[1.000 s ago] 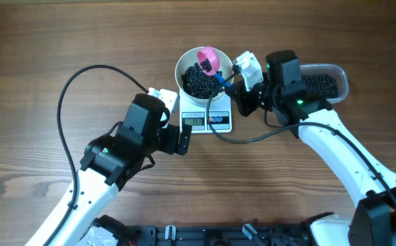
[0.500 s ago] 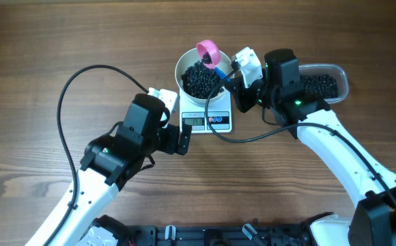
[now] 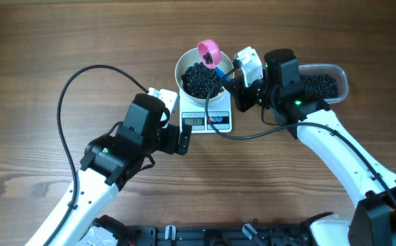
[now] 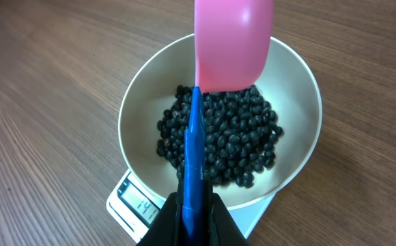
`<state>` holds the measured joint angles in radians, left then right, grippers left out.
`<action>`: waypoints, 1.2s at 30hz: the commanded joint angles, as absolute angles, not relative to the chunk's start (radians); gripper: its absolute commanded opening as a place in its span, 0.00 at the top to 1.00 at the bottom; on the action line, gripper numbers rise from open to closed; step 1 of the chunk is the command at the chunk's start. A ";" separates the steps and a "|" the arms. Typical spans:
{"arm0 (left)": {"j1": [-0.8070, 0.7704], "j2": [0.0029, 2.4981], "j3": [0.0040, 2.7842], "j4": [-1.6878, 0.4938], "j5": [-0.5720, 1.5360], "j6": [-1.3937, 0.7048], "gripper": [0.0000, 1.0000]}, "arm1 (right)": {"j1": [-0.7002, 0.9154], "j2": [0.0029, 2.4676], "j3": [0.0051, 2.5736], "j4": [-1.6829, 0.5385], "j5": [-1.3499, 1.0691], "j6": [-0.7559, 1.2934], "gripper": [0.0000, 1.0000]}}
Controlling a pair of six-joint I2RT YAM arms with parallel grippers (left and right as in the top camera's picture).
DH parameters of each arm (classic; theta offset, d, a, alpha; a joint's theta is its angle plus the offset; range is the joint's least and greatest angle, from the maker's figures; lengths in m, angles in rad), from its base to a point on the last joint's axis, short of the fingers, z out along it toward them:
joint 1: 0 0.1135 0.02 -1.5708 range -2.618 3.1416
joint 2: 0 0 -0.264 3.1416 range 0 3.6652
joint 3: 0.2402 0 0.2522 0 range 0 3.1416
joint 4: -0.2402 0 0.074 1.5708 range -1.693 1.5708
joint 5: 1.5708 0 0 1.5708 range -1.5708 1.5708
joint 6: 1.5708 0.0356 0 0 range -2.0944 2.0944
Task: Scoop item into bowl and weigh 150g on scale
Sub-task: 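Tilt the scoop with the right gripper to pour beans into the bowl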
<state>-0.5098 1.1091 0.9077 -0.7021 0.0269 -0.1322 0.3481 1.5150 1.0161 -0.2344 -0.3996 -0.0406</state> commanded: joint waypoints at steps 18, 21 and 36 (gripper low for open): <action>-0.514 1.109 0.911 -0.699 0.021 -0.112 0.00 | 0.350 1.522 1.023 -0.225 -0.440 -0.028 0.96; -0.514 1.109 0.911 -0.699 0.021 -0.112 0.00 | 0.351 1.522 1.023 -0.245 -0.468 -0.229 0.96; -0.514 1.109 0.911 -0.700 0.021 -0.112 0.00 | 0.350 1.522 1.023 -0.247 -0.315 -0.273 0.96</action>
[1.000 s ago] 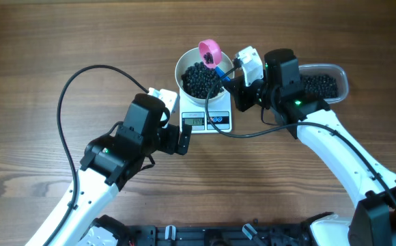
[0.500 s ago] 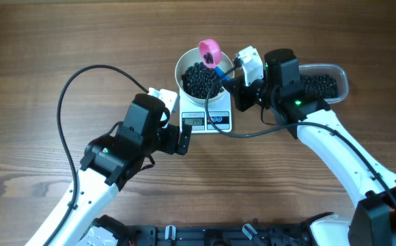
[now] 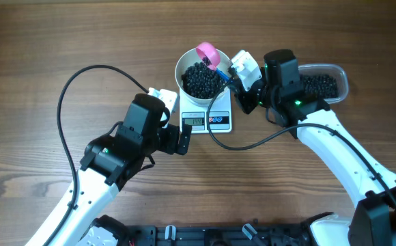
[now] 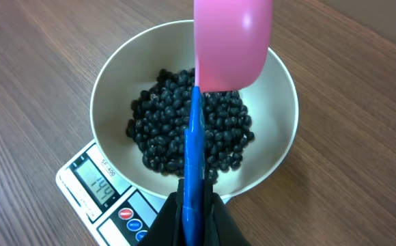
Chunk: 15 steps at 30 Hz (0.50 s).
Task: Scoop item into bowl and weigh 150g on scale
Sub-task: 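Tilt the scoop with the right gripper to pour beans into the bowl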
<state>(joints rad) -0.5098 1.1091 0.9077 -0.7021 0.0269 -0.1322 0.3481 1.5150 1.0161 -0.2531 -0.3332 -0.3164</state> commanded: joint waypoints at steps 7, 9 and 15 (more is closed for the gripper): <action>-0.514 1.109 0.911 -0.700 0.021 -0.112 0.00 | 0.350 1.522 1.023 -0.247 -0.424 -0.197 0.96; -0.514 1.109 0.911 -0.699 0.021 -0.112 0.00 | 0.350 1.522 1.023 -0.249 -0.448 -0.197 0.96; -0.514 1.109 0.911 -0.700 0.021 -0.112 0.00 | 0.350 1.522 1.023 -0.248 -0.431 -0.210 0.96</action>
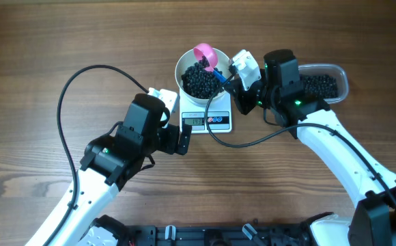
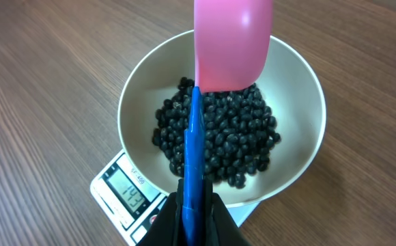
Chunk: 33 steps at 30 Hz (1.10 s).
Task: Scoop item into bowl and weigh 150g on scale
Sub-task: 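Tilt the scoop with the right gripper to pour beans into the bowl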
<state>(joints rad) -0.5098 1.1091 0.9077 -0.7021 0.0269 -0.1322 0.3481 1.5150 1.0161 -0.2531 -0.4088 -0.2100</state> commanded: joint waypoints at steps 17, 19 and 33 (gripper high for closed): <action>-0.514 1.109 0.911 -0.699 0.021 -0.112 0.00 | 0.350 1.522 1.023 -0.249 -0.374 -0.211 0.96; -0.514 1.109 0.911 -0.699 0.021 -0.112 0.00 | 0.350 1.522 1.023 -0.251 -0.354 -0.239 0.96; -0.514 1.109 0.911 -0.699 0.021 -0.112 0.00 | 0.350 1.522 1.023 -0.247 -0.364 -0.210 0.96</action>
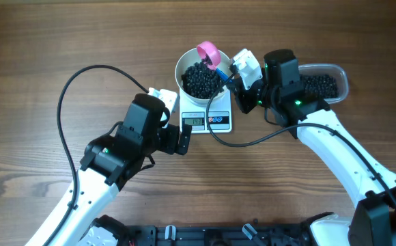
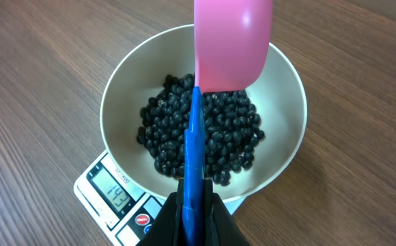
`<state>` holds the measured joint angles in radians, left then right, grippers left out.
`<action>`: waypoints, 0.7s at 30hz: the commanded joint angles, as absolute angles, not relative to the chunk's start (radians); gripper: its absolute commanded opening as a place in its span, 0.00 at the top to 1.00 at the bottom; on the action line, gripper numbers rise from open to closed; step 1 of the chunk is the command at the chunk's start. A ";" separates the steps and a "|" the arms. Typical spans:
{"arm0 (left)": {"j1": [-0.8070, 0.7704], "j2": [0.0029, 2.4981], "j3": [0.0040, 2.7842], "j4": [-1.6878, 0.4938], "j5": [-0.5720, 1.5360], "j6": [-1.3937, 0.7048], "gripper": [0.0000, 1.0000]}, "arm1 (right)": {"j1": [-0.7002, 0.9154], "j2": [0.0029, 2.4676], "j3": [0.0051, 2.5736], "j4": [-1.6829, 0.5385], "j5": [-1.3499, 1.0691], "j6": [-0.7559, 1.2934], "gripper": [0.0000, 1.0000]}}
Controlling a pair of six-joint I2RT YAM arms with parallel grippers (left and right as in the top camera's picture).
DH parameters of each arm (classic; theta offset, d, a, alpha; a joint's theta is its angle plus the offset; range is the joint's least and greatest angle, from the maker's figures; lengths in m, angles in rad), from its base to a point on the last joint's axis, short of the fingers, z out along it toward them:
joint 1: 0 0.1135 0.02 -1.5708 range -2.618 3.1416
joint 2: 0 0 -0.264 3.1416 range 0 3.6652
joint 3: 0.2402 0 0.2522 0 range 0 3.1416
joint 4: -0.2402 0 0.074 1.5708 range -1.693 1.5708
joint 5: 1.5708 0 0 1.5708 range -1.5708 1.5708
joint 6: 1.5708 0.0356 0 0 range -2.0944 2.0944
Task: Scoop item into bowl and weigh 150g on scale
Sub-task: 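Tilt the scoop with the right gripper to pour beans into the bowl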
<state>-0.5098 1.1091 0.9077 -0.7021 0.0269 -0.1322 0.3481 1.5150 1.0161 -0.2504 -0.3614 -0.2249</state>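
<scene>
A white bowl [image 1: 179, 70] [image 2: 119, 102] of black beans [image 2: 205, 133] stands on a small white scale [image 1: 215, 121]. The scale's display [image 2: 114, 188] reads about 143. My right gripper [image 1: 230, 77] [image 2: 194, 208] is shut on the blue handle [image 2: 194, 154] of a pink scoop [image 1: 208, 50] [image 2: 232, 44]. The scoop hangs over the far half of the bowl, and its inside is hidden from me. My left gripper [image 1: 184, 139] rests on the table just left of the scale; whether its fingers are open does not show.
A clear tray of black beans [image 1: 324, 83] sits behind my right arm at the right. A black cable [image 1: 68, 102] loops over the wood left of the left arm. The right arm's cable [image 1: 215, 133] curls in front of the scale.
The right gripper has shifted slightly, so the bowl sits a little further left in the wrist view. The scoop is still over the bowl. The reading stays near 143. The left arm is unchanged.
At the oldest moment the right gripper held the scoop over the bowl's far side. At each later moment it stood slightly differently over the bowl, with the display showing about 144, then 143. The left arm stayed beside the scale throughout.
</scene>
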 commanded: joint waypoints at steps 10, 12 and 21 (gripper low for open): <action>-0.514 1.109 0.911 -0.699 0.021 -0.112 0.00 | 0.350 1.522 1.023 -0.250 -0.401 -0.174 0.96; -0.514 1.109 0.911 -0.699 0.021 -0.112 0.00 | 0.350 1.522 1.023 -0.250 -0.401 -0.138 0.96; -0.514 1.109 0.911 -0.699 0.021 -0.112 0.00 | 0.350 1.522 1.023 -0.255 -0.401 -0.097 0.96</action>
<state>-0.5098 1.1091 0.9077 -0.7021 0.0269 -0.1322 0.3481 1.5150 1.0161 -0.2550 -0.3775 -0.1204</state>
